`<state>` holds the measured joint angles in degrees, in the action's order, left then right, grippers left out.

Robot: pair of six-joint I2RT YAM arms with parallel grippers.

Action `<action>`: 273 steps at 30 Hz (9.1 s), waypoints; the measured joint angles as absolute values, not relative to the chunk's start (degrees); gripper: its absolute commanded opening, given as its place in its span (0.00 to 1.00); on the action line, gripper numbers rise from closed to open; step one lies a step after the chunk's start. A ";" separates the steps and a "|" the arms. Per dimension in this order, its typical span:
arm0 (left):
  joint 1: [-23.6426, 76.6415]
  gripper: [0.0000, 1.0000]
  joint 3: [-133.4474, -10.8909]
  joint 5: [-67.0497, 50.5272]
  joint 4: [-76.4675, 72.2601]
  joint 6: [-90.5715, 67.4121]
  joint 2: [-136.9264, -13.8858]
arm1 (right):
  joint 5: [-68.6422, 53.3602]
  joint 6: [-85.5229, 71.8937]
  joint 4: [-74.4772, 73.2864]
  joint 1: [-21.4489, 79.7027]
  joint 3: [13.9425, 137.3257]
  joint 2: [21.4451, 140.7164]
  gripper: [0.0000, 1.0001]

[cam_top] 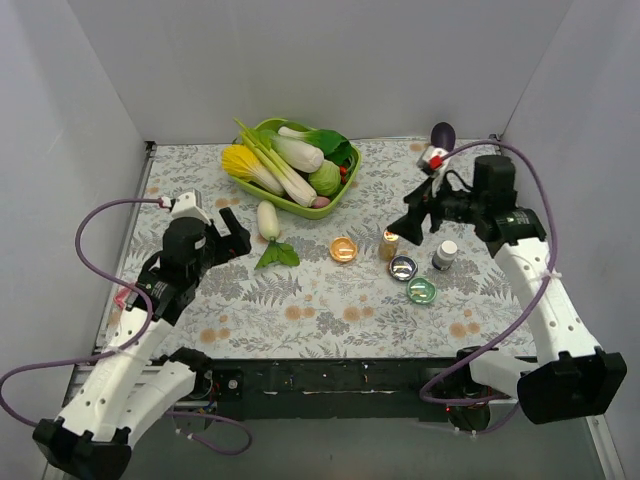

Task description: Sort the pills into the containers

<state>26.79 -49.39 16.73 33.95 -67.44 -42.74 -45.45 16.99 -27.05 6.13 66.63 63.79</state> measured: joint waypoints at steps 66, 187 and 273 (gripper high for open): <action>-25.47 0.98 -32.40 34.41 8.40 -57.14 -72.18 | -49.19 22.15 -20.29 16.12 54.24 68.42 0.98; -18.17 0.98 -51.27 2.76 26.72 -56.53 -79.46 | -67.70 19.18 -13.74 -2.09 47.83 66.63 0.98; 2.46 0.24 -57.34 4.95 38.81 -54.76 -95.94 | -67.29 25.78 -20.12 -2.20 47.81 71.37 0.98</action>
<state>2.46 -57.34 4.95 38.81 -54.76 -95.94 -67.29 25.78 -20.12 -2.20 47.81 71.37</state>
